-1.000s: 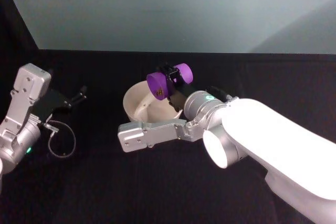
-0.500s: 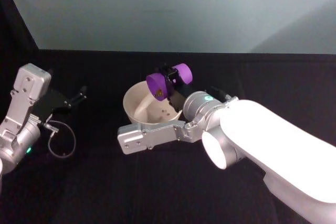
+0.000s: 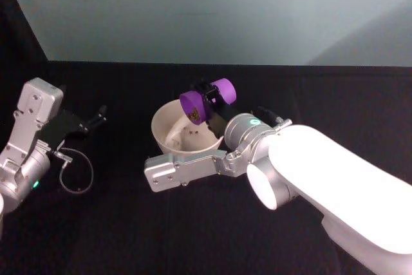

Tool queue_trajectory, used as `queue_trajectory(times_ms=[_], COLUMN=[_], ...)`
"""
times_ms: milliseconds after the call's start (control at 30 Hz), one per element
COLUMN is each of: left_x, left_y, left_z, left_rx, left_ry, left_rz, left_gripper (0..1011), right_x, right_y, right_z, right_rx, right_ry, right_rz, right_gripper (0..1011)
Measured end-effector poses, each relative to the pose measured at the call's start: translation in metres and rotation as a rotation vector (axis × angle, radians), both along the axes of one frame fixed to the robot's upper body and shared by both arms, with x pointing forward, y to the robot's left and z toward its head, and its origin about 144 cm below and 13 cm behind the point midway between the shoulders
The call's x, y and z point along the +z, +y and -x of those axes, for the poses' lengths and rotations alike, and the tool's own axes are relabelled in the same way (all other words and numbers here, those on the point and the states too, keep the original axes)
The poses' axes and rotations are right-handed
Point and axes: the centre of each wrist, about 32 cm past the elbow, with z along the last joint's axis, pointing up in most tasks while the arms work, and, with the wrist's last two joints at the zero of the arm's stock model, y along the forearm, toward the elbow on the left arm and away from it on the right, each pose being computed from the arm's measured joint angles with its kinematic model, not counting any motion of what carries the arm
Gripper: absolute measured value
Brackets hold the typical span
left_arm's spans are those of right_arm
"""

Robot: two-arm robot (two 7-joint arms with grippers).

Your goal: Pick up the cup and pour the mung beans from the cup into the bowl.

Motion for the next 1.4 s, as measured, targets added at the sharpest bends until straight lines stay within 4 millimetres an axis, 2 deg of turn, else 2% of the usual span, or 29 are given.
queue_trajectory(times_ms=[1400], left_x=[0.0], left_y=[0.0], left_z=[0.0], left_rx=[0.0], left_ry=[0.0], left_rz=[0.0], left_gripper=[1000], right_x=[0.0008], right_y=[0.0025], right_z=[0.0022], right_rx=[0.01], right_ry=[-0.014], right_rz=[0.021], right_gripper=[718])
